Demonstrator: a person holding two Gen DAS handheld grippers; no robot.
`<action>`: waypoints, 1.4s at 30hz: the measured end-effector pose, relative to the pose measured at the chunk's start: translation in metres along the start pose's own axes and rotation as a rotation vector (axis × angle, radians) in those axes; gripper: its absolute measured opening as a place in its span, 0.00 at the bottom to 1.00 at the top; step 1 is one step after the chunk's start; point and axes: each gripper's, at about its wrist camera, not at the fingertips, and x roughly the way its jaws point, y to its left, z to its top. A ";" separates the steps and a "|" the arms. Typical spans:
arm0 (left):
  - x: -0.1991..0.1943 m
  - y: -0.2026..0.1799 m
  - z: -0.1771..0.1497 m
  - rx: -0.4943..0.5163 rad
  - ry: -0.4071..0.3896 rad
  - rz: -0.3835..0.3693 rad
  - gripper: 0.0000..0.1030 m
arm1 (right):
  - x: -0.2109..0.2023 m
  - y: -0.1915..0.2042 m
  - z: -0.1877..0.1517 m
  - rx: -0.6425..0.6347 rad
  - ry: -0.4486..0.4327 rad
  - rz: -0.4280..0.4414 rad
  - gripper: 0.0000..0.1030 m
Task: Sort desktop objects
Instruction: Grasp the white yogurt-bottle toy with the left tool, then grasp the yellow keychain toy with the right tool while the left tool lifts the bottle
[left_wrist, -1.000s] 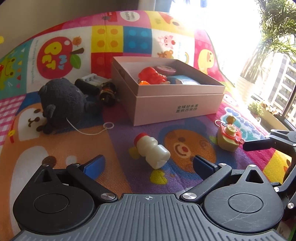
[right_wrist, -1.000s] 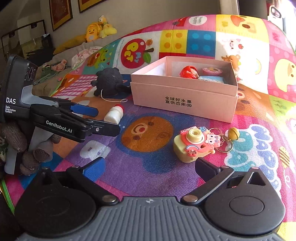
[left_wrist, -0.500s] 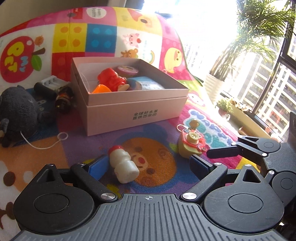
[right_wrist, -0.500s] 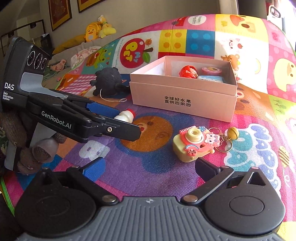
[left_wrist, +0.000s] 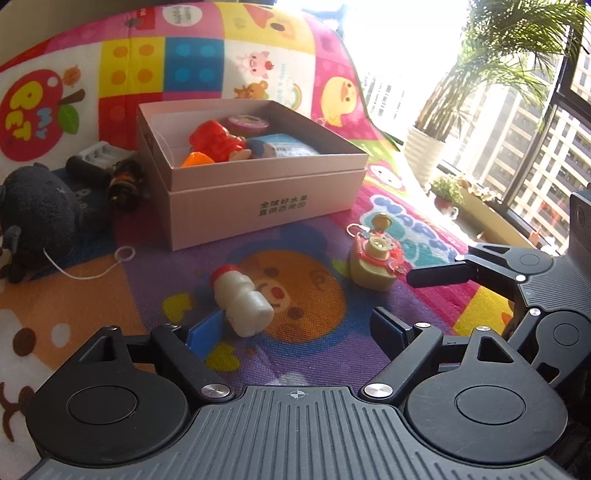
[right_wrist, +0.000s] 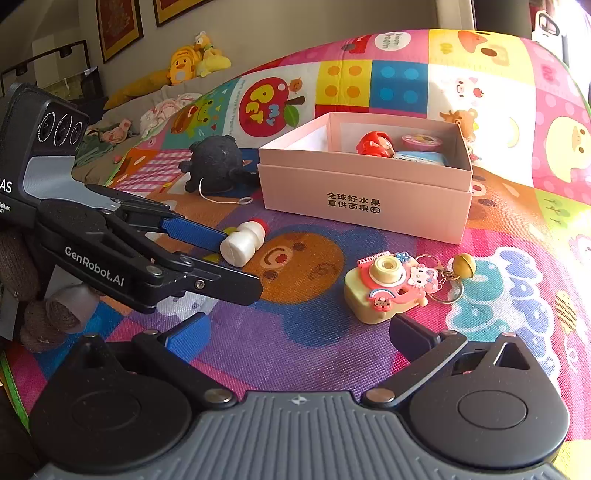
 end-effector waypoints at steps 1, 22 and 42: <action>0.001 -0.002 0.001 -0.009 0.000 -0.016 0.87 | 0.000 0.000 0.000 0.000 0.000 -0.001 1.00; 0.013 -0.013 0.008 -0.094 0.017 0.160 0.89 | -0.001 0.000 -0.001 -0.002 -0.003 -0.008 1.00; 0.022 -0.001 0.015 -0.061 -0.052 0.265 0.51 | 0.005 -0.015 0.008 0.170 -0.027 -0.171 1.00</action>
